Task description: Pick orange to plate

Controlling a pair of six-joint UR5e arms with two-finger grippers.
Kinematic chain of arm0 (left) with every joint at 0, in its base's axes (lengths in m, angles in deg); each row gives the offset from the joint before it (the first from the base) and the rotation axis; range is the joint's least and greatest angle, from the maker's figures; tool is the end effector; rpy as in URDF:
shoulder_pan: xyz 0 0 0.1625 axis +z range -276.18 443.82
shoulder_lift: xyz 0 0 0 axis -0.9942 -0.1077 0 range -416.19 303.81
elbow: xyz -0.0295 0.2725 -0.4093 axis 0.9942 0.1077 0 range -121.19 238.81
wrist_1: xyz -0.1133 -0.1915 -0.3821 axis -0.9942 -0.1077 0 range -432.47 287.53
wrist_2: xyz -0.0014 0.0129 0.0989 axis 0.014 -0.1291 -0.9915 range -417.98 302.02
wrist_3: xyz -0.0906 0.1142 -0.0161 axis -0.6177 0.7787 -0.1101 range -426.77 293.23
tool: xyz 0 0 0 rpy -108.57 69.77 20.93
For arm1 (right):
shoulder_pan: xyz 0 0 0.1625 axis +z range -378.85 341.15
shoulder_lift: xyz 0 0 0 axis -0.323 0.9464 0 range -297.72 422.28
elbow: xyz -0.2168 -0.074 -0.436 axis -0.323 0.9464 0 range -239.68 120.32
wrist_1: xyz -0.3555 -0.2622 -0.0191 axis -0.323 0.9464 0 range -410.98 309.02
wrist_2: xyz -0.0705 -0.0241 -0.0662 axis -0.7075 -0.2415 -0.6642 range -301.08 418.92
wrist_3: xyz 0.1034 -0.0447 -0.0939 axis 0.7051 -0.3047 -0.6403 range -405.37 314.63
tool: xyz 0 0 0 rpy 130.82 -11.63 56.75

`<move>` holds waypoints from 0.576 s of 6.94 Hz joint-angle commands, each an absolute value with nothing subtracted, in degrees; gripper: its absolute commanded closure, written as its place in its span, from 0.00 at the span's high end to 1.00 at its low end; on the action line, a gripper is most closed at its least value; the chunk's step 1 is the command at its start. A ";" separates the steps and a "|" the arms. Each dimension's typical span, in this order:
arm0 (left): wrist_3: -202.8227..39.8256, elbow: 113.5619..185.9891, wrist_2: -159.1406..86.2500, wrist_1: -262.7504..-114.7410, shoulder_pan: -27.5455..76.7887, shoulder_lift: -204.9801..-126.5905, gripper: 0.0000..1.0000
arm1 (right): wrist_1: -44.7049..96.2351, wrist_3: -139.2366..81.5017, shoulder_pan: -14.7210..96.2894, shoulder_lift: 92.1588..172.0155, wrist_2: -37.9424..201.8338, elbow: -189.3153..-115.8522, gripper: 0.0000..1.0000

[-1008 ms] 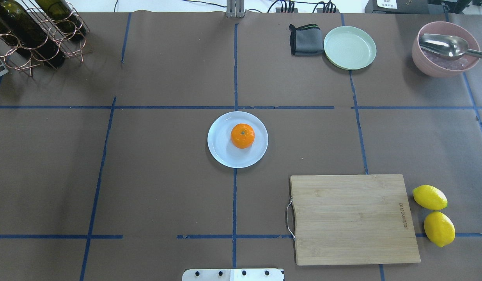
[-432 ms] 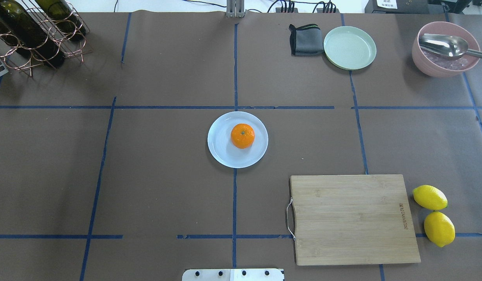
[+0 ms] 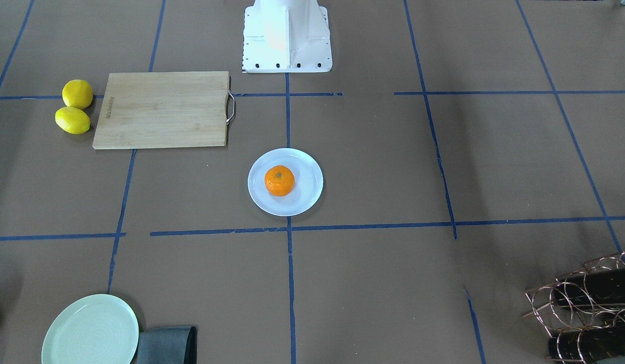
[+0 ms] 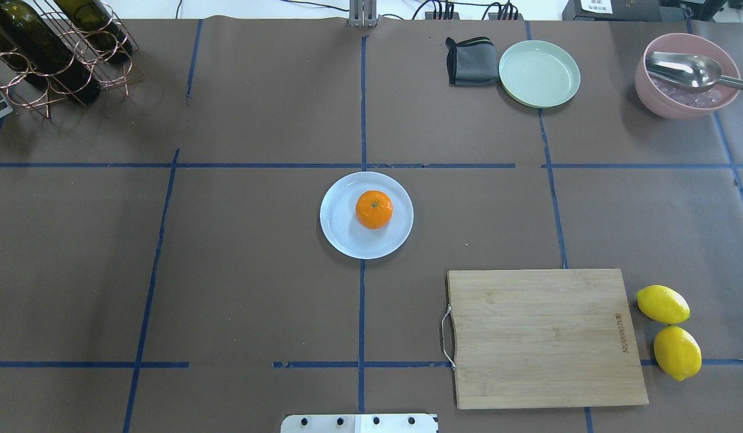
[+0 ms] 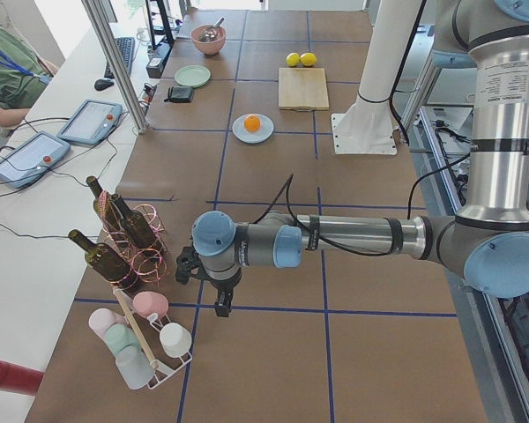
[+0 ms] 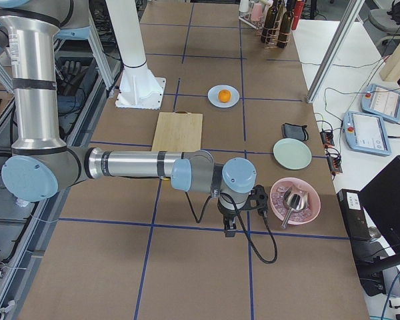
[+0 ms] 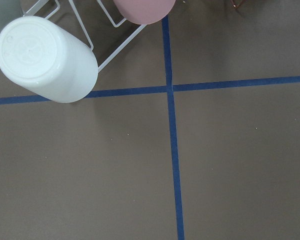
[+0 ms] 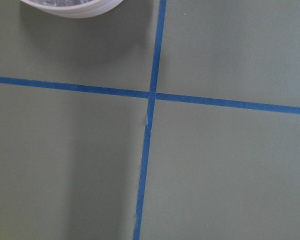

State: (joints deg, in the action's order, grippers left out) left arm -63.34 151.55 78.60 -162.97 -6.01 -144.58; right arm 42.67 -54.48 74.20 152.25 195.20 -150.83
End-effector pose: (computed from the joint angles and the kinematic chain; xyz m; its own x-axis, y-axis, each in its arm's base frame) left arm -0.0252 -0.5104 0.7445 0.6859 0.0826 -0.7230 -0.0442 0.9964 0.0720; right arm 0.0548 -0.5148 0.7519 0.6883 -0.0910 0.7197 0.0566 0.9958 0.0717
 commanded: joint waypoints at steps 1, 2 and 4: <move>-63.34 151.62 78.60 -162.91 -6.09 -144.52 1.00 | 37.53 -50.22 74.23 152.72 195.33 -149.15 1.00; -63.34 151.62 78.60 -162.91 -6.09 -144.52 1.00 | 37.52 -50.12 74.23 152.72 195.33 -149.32 1.00; -63.34 151.53 78.60 -162.91 -6.09 -144.43 1.00 | 37.44 -50.11 74.23 152.72 195.33 -149.67 1.00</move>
State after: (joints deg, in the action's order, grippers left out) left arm -63.34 151.60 78.60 -162.91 -6.09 -144.47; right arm 37.61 -50.24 74.23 152.67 195.33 -149.41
